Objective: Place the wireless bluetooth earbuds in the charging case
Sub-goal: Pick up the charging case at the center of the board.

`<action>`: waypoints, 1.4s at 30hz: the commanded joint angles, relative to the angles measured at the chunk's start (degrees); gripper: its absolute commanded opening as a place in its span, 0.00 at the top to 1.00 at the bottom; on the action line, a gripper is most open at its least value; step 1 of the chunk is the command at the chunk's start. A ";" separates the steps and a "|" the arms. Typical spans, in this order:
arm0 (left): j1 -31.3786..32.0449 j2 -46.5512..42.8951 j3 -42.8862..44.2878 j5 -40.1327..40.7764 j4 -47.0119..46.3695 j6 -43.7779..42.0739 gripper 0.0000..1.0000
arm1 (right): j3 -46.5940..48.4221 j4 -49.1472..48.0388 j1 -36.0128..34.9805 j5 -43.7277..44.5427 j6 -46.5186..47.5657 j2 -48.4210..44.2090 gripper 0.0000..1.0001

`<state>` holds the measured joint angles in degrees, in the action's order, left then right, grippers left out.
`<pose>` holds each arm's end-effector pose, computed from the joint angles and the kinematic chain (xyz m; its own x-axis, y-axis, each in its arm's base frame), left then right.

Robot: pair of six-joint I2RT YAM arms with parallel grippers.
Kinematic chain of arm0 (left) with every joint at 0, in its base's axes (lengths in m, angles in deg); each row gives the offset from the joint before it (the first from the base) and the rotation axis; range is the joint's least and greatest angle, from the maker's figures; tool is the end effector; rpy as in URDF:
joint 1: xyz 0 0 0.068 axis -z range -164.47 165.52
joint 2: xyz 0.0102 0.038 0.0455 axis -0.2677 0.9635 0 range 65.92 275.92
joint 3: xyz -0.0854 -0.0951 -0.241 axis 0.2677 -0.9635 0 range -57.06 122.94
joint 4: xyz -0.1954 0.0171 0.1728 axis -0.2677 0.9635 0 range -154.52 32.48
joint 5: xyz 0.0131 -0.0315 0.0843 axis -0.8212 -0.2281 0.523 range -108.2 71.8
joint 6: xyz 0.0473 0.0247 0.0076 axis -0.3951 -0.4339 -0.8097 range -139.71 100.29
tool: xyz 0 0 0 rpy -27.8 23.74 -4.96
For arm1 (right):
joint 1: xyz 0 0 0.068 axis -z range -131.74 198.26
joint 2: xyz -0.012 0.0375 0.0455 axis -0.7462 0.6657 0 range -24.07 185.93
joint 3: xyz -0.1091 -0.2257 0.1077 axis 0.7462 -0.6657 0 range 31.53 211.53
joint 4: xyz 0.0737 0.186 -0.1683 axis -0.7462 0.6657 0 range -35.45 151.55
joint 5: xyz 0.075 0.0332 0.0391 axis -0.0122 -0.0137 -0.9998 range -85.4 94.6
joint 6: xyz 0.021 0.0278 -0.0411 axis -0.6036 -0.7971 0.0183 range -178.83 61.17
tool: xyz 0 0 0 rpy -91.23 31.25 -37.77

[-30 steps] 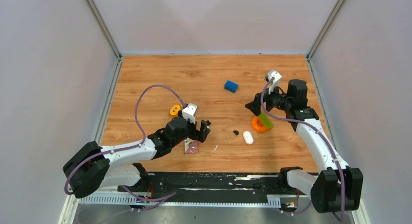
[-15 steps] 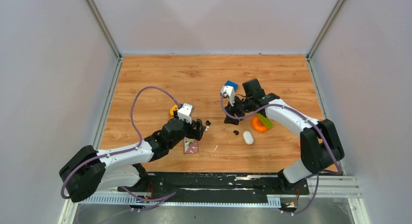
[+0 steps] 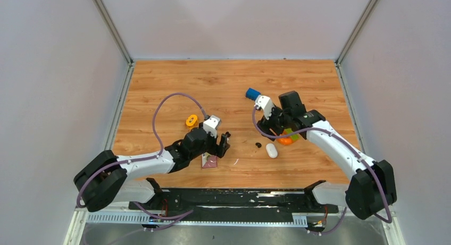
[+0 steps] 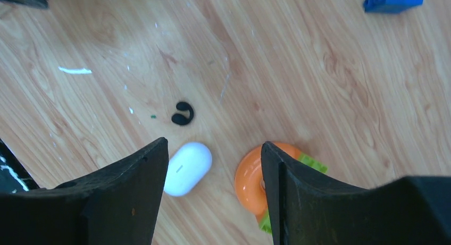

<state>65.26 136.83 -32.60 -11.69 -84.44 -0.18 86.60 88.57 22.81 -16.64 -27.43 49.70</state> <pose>0.1607 -0.1834 0.1780 -0.5036 0.0806 -0.8602 0.5563 0.7920 -0.2514 0.2314 0.1244 0.2600 -0.3013 -0.6812 -0.6672 -0.8854 0.4596 -0.0694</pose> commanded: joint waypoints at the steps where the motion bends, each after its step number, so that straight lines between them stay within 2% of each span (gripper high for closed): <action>1: -0.04 0.10 1.91 -2.30 -1.18 0.55 0.12 | -3.64 4.74 0.16 7.19 2.68 -3.22 0.37; 7: -0.04 1.96 1.27 -1.13 -3.20 0.09 0.12 | -9.39 4.88 0.17 11.62 6.51 -6.43 0.42; 11: -0.02 3.35 1.63 -2.50 -4.02 0.57 0.13 | -9.35 6.58 0.14 9.26 5.43 -4.37 0.43; 15: 0.01 3.48 1.57 -2.64 -4.28 0.60 0.13 | -9.40 4.88 0.10 7.27 2.63 -2.69 0.38; 18: -0.03 3.28 1.14 -2.85 -5.31 0.83 0.14 | -9.86 2.82 -0.53 6.53 1.21 -1.25 0.30; 29: -0.04 4.05 0.40 -2.64 -7.59 1.12 0.14 | -10.35 1.37 -4.26 9.88 -0.04 6.80 0.27; 34: 0.01 4.79 0.65 -2.93 -7.71 1.21 0.14 | -11.06 0.03 -4.40 14.00 0.41 6.80 0.35; 42: -0.01 4.88 0.37 -5.64 -9.24 1.21 0.14 | -10.48 0.59 -4.37 13.77 0.77 9.69 0.50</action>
<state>65.26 141.71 -32.57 -15.06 -89.79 0.59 75.60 90.63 18.66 -3.85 -26.76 57.81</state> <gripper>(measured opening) 0.859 0.537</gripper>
